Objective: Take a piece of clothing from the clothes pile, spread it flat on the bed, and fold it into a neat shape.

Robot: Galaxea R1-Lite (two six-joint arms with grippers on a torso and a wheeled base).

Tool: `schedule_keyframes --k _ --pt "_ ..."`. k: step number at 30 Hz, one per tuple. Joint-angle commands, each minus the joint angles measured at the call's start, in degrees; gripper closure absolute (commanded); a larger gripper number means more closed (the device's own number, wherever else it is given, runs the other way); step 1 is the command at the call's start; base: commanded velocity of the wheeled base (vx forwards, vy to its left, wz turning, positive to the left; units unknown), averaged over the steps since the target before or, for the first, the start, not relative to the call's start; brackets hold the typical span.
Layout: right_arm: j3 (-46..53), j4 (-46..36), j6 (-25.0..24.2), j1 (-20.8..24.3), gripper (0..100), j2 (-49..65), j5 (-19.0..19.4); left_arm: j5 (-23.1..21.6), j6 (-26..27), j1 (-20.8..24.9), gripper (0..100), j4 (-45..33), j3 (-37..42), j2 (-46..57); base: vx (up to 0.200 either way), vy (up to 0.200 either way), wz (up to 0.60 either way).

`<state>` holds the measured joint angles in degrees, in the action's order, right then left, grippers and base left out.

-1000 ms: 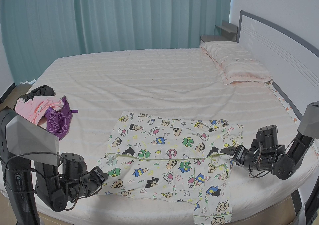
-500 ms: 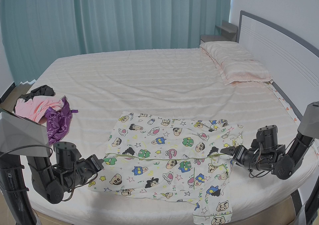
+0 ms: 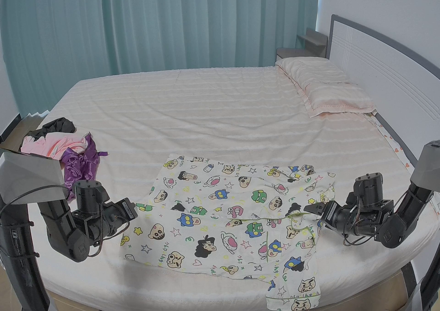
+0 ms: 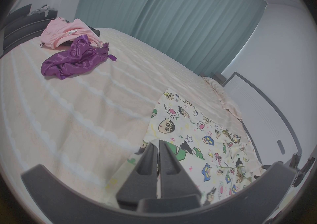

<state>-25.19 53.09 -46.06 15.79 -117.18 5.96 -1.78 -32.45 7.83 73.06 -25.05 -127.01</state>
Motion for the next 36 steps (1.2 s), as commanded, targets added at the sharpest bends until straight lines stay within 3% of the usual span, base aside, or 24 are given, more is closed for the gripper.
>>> schedule_keyframes --k 1,3,4,11,16,22,26,36 --pt "0.0 0.0 0.0 0.0 0 -0.1 0.0 -0.1 0.3 -0.2 100 -1.5 -4.9 -3.2 0.0 0.0 0.0" --pt "0.0 0.0 0.0 0.0 0 -0.1 0.0 -0.1 0.3 -0.3 100 -2.1 -6.1 -3.6 0.0 0.0 0.0" --pt "0.0 0.0 -0.1 0.0 0 -0.2 0.0 0.1 0.3 -0.4 0 -4.2 -7.9 -3.9 0.0 0.0 0.0" --pt "0.0 0.1 0.3 -0.2 0 -0.2 -0.3 1.5 0.3 -1.8 0 -8.1 -11.8 -4.9 0.0 0.0 0.0" --pt "-0.5 0.0 0.6 -1.8 0 -0.2 -0.7 1.3 -0.6 -7.4 0 -8.6 -11.0 -4.3 0.0 0.0 0.0" --pt "-2.5 -0.3 0.7 -2.9 0 -3.5 -1.7 -2.0 -7.7 -10.6 0 -8.5 -4.7 1.9 0.0 0.0 0.0" --pt "-6.7 -2.1 2.0 -2.1 0 -7.3 -5.8 -6.1 -12.4 -11.7 0 -8.2 2.7 8.0 0.0 0.0 0.0" --pt "-14.1 -7.9 3.7 4.0 0 -11.9 -8.5 -6.1 -14.5 -11.9 0 -7.7 9.9 10.1 0.0 0.0 0.0"
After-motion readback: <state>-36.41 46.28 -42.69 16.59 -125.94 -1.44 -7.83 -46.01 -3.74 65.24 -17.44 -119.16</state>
